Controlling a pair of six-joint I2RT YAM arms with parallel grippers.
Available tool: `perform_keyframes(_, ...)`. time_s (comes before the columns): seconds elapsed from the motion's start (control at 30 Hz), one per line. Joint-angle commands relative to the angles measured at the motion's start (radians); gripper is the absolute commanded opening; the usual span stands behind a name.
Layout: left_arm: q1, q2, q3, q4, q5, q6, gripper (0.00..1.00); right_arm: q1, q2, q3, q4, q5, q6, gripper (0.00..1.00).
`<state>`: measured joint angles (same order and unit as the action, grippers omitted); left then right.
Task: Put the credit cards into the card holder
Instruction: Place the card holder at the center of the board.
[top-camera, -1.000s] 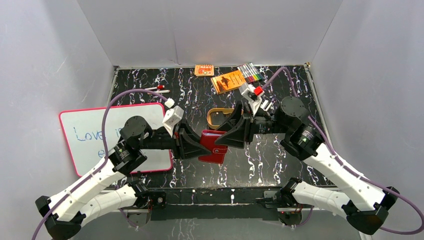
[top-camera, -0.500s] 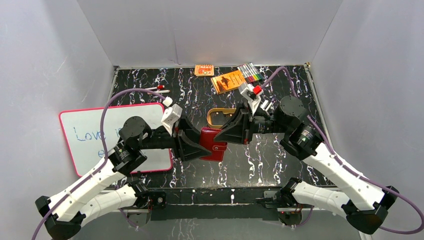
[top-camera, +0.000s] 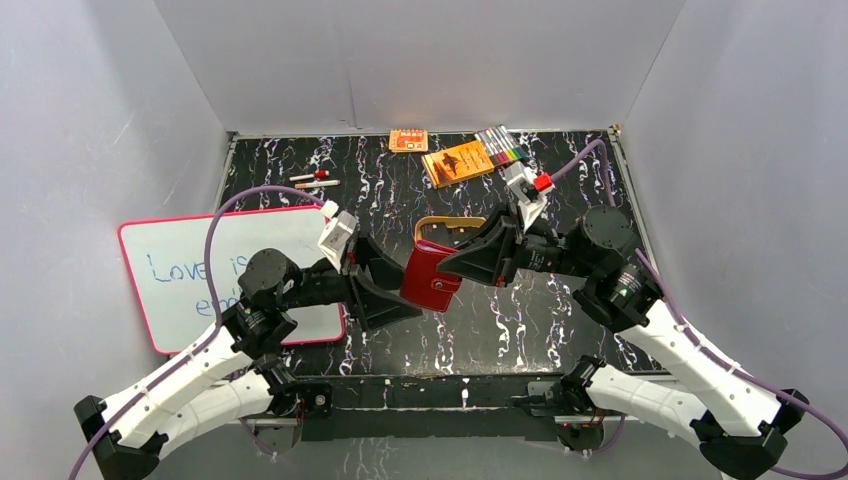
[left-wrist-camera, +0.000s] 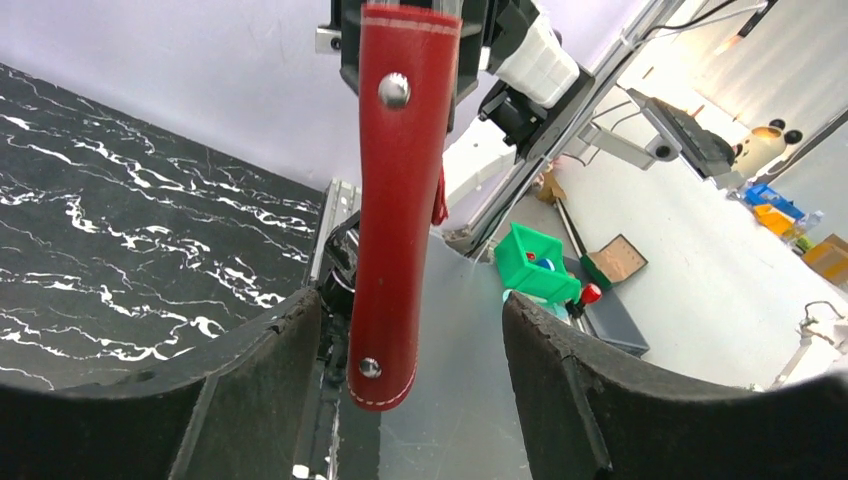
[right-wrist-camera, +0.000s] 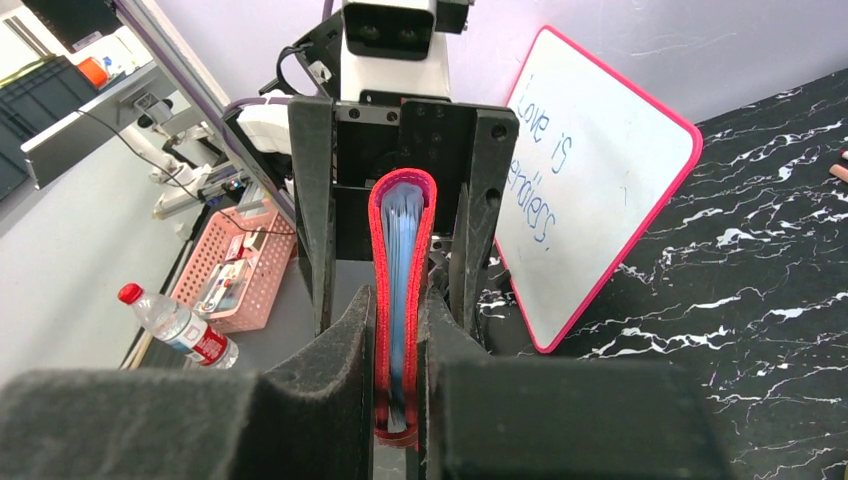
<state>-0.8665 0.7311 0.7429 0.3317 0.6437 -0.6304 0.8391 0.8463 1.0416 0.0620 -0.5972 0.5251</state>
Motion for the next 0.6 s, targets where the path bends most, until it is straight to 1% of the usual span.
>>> perform_keyframes(0.0, -0.004, -0.015, 0.005, 0.071, -0.044, -0.026, 0.63, 0.001, -0.015, 0.002, 0.073, 0.017, 0.019, 0.0)
perform_keyframes(0.13, -0.003, -0.013, -0.006, 0.088, -0.067, -0.027, 0.6, 0.0, -0.019, -0.005, 0.076, 0.021, 0.027, 0.0)
perform_keyframes(0.3, -0.003, 0.005, -0.003, 0.102, -0.065, -0.035, 0.5, 0.001, -0.011, -0.007, 0.079, 0.008, 0.03, 0.0)
perform_keyframes(0.4, -0.003, 0.013, 0.003, 0.108, -0.056, -0.034, 0.4, 0.001, -0.006, -0.008, 0.082, 0.007, 0.031, 0.0)
perform_keyframes(0.57, -0.002, 0.011, -0.004, 0.107, -0.053, -0.028, 0.2, 0.002, 0.004, -0.008, 0.084, 0.006, 0.028, 0.0)
